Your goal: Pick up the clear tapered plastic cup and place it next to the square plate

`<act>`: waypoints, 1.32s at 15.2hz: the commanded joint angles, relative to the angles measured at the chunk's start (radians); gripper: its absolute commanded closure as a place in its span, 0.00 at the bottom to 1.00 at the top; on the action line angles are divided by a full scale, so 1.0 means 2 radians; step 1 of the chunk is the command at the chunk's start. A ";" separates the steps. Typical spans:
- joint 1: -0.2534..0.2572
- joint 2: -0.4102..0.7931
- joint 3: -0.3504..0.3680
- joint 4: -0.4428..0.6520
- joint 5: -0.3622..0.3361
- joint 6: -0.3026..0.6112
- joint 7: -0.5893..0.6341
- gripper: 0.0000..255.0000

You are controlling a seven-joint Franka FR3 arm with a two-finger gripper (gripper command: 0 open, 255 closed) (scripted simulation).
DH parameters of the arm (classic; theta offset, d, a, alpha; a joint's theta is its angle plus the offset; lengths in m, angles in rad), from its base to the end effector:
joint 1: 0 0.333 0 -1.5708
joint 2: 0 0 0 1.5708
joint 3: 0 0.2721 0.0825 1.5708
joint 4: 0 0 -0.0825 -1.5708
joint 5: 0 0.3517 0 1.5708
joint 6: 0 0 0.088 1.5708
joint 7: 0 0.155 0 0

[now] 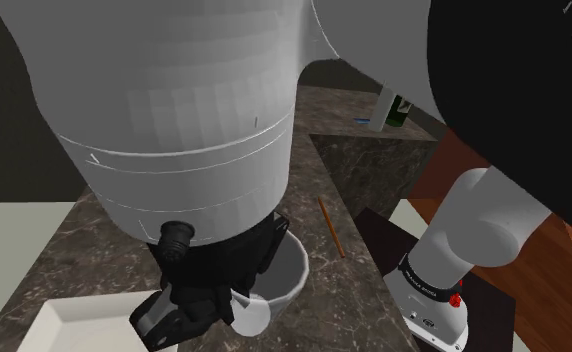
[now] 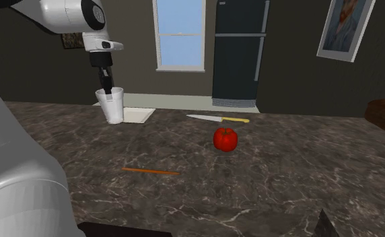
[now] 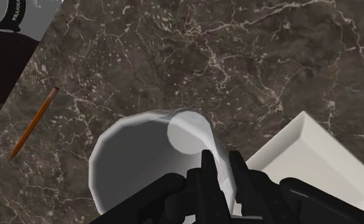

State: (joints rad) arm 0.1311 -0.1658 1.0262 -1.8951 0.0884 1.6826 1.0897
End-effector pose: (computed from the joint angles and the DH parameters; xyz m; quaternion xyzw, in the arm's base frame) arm 0.1729 0.4571 0.4413 0.9975 0.0185 -0.0026 0.0678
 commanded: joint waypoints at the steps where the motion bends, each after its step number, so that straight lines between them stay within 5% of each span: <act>1: 0.000 0.001 0.002 -0.013 -0.001 0.014 0.001 1.00; 9: 0.000 0.015 0.012 -0.059 -0.010 0.068 0.011 1.00; 17: 0.000 0.015 0.012 -0.059 -0.010 0.068 0.011 1.00; 18: 0.000 0.015 0.012 -0.059 -0.010 0.068 0.011 0.00; 20: 0.000 0.015 0.012 -0.059 -0.010 0.068 0.011 0.00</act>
State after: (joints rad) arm 0.1305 -0.1352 1.0508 -2.0139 0.0689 1.8196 1.1116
